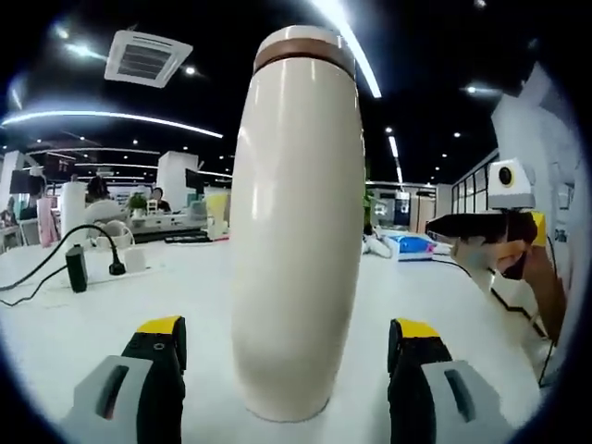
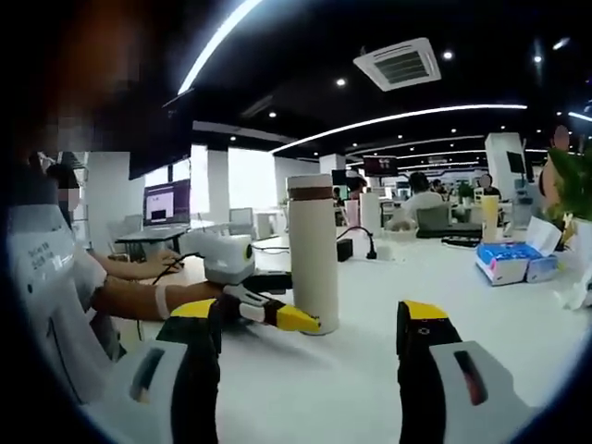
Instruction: Grasp the water cup twist off the cup lid place the cup lid on the table
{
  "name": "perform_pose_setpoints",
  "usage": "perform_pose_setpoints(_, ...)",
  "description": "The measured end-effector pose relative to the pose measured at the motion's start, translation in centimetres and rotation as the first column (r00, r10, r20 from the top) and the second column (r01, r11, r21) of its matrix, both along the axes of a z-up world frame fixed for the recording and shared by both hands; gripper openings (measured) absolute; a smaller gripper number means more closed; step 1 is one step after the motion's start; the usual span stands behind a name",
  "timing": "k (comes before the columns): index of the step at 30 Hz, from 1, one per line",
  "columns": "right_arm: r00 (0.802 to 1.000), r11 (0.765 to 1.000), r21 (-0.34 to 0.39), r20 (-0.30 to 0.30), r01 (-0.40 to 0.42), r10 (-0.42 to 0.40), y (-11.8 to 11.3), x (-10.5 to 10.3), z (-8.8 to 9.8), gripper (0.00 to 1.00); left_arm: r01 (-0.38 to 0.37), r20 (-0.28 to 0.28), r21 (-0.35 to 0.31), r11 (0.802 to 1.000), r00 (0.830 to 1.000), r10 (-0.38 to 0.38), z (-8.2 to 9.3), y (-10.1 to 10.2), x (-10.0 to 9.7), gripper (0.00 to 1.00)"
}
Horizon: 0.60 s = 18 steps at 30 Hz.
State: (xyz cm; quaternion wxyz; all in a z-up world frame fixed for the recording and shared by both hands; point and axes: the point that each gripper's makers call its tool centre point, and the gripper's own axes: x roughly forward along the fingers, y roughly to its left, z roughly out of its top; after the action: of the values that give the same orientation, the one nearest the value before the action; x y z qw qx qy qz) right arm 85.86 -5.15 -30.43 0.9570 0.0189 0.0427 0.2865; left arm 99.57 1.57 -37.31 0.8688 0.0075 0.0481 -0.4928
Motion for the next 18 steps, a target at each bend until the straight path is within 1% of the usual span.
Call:
perform_pose_setpoints(3, 1.0, 1.0, 0.0, -0.007, 0.005, -0.005, 0.0, 0.4, 0.0, 0.79, 0.002, -0.004, 0.0, 1.0, 1.0, -0.002, -0.2, -0.3, 0.1, 0.89)
perform_pose_setpoints(4, 1.0, 1.0, -0.001, -0.008, 0.008, -0.008, -0.1, 0.5, 0.0, 0.79, 0.002, -0.004, -0.001, 1.0, 1.0, -0.002, -0.2, -0.3, 0.1, 0.86)
perform_pose_setpoints(5, 1.0, 1.0, 0.004, -0.008, 0.011, -0.011, -0.2, 0.6, 0.0, 0.79, -0.001, -0.002, 0.013, 1.0, 1.0, 0.001, -0.5, -0.3, 0.1, 0.83)
perform_pose_setpoints(7, 1.0, 1.0, 0.012, -0.01, 0.009, -0.009, -0.2, 0.6, 0.0, 0.79, 0.011, 0.014, 0.042, 0.999, 1.0, -0.011, -0.9, -0.4, -0.4, 0.78)
perform_pose_setpoints(9, 1.0, 1.0, 0.009, -0.016, 0.005, -0.005, 0.0, 0.6, -0.3, 0.79, 0.033, 0.045, 0.055, 0.998, 0.998, -0.035, -0.9, -1.0, -0.9, 0.78)
perform_pose_setpoints(12, 0.999, 1.0, 0.007, -0.037, -0.004, 0.005, 0.2, 0.7, -1.2, 0.79, 0.048, 0.057, 0.05, 0.998, 0.997, -0.05, -0.8, -1.5, -1.2, 0.78)
perform_pose_setpoints(15, 0.999, 1.0, 0.012, -0.049, -0.011, 0.012, 0.5, 0.8, -1.6, 0.79, 0.038, 0.062, 0.039, 0.999, 0.997, -0.04, -0.6, -1.4, -0.9, 0.77)
perform_pose_setpoints(18, 0.999, 1.0, 0.024, -0.05, -0.015, 0.016, 0.9, 0.8, -1.6, 0.78, 0.024, 0.039, 0.02, 1.0, 0.999, -0.025, -0.5, -1.0, -0.4, 0.73)
